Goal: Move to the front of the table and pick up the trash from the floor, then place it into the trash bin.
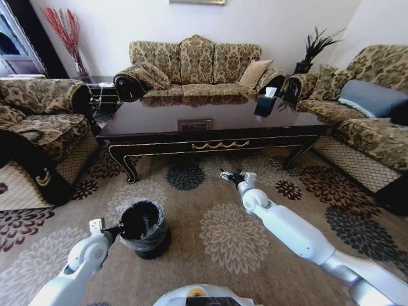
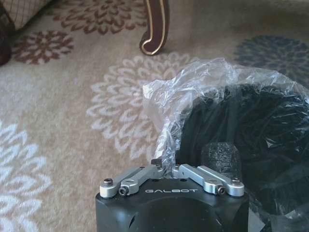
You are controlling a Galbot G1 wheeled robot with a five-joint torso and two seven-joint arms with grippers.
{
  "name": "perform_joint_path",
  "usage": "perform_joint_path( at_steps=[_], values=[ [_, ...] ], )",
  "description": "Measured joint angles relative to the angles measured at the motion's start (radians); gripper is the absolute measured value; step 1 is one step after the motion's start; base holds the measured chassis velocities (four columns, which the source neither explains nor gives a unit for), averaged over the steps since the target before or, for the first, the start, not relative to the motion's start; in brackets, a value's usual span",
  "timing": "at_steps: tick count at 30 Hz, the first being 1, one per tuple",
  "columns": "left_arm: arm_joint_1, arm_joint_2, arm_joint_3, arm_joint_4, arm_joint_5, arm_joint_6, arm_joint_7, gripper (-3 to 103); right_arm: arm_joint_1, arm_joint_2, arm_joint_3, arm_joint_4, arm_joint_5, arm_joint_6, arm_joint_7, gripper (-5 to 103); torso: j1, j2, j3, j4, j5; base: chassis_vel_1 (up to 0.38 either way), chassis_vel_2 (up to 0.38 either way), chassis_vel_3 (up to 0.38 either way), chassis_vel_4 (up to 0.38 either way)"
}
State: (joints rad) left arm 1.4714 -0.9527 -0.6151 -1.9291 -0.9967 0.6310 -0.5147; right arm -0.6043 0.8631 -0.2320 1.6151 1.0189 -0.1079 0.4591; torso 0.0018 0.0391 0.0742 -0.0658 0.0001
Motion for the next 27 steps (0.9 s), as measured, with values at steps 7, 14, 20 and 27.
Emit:
perform_joint_path(
  at_steps=[7,14,20,27],
  values=[
    [0.016,-0.008,-0.017,-0.022,-0.004,-0.002,-0.024,8,-0.016,-0.008,0.009,0.022,-0.006,0.0,0.0,100,0.0,0.0,0.0,-0.0005,-0.0003,0.0,0.0,0.0,0.0],
    [0.086,0.04,-0.111,-0.179,-0.034,0.012,-0.088,36,-0.033,-0.024,0.045,0.02,-0.015,0.004,-0.003,100,0.0,0.0,0.0,0.0001,0.0003,0.0,0.0,0.0,0.0],
    [0.157,0.041,-0.217,-0.351,0.005,-0.063,0.029,57,-0.074,-0.05,0.113,0.024,-0.018,0.051,-0.048,100,0.0,0.0,0.0,-0.0002,0.0004,0.0,0.0,0.0,0.0],
    [0.284,-0.059,-0.345,-0.413,0.316,-0.321,0.404,79,-0.216,-0.088,0.252,0.066,-0.067,0.183,-0.125,100,0.0,0.0,0.0,-0.0002,0.0005,0.0,0.0,0.0,0.0]
  ],
)
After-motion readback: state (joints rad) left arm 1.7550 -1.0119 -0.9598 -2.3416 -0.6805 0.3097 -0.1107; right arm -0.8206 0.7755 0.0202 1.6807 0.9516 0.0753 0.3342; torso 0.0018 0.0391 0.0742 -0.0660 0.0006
